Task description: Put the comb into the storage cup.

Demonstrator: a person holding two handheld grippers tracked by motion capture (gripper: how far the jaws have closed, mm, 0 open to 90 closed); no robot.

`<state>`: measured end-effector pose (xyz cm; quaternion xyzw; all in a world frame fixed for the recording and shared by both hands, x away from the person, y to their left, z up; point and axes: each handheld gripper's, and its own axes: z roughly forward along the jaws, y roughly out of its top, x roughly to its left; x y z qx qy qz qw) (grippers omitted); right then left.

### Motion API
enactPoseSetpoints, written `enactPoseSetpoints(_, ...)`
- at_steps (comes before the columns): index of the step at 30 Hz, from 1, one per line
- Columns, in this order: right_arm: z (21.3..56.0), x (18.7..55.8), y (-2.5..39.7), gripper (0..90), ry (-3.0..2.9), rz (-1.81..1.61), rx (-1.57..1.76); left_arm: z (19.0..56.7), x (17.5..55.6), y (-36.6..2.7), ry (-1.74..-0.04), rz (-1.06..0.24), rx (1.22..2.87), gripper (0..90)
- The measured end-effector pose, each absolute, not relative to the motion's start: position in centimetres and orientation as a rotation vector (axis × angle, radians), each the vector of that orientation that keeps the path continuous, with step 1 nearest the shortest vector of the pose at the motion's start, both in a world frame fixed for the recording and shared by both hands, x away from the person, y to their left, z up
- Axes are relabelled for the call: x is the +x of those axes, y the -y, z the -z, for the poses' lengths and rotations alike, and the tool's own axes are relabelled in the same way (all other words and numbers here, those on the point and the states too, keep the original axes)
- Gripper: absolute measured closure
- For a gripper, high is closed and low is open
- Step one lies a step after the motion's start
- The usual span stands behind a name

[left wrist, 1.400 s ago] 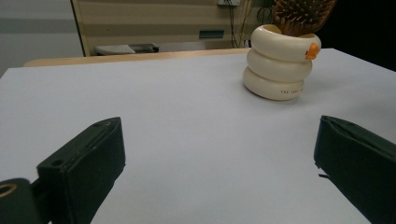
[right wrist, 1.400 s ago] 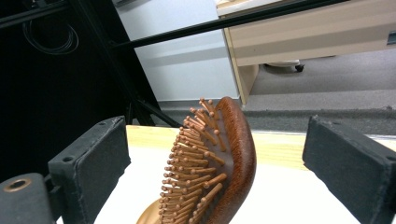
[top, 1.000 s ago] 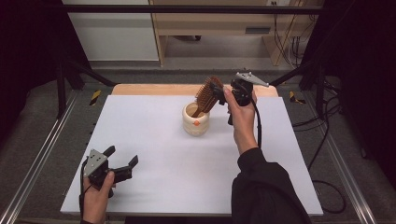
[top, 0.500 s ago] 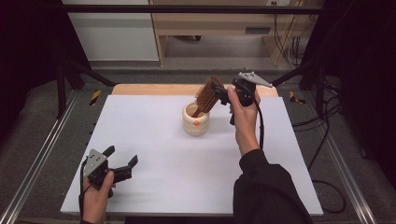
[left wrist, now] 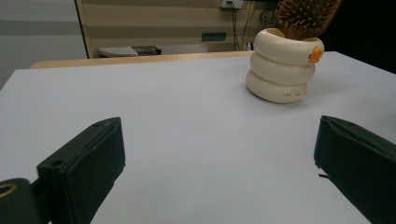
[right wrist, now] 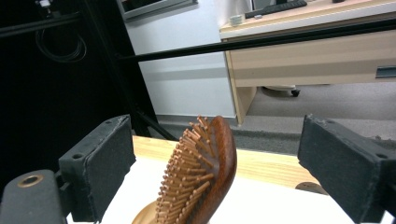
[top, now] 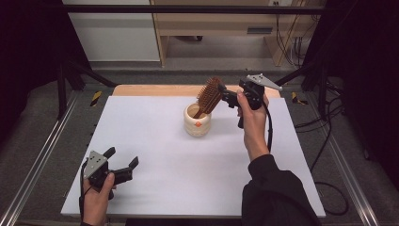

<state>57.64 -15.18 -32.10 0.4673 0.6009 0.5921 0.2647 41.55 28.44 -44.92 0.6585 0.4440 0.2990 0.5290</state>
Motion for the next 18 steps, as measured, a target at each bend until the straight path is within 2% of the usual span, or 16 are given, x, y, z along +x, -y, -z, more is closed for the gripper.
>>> enactPoseSetpoints(5,32.2,57.2,15.5,6.8,-1.631,-1.595,1.242,44.9,41.6,-28.4,-1.052,-0.716,1.568,2.0)
enactPoseSetpoints(18,31.5,55.6,16.5,4.7,-1.587,-1.574,1.161,44.6,41.5,-29.3,-1.059,-0.725,1.543,2.0)
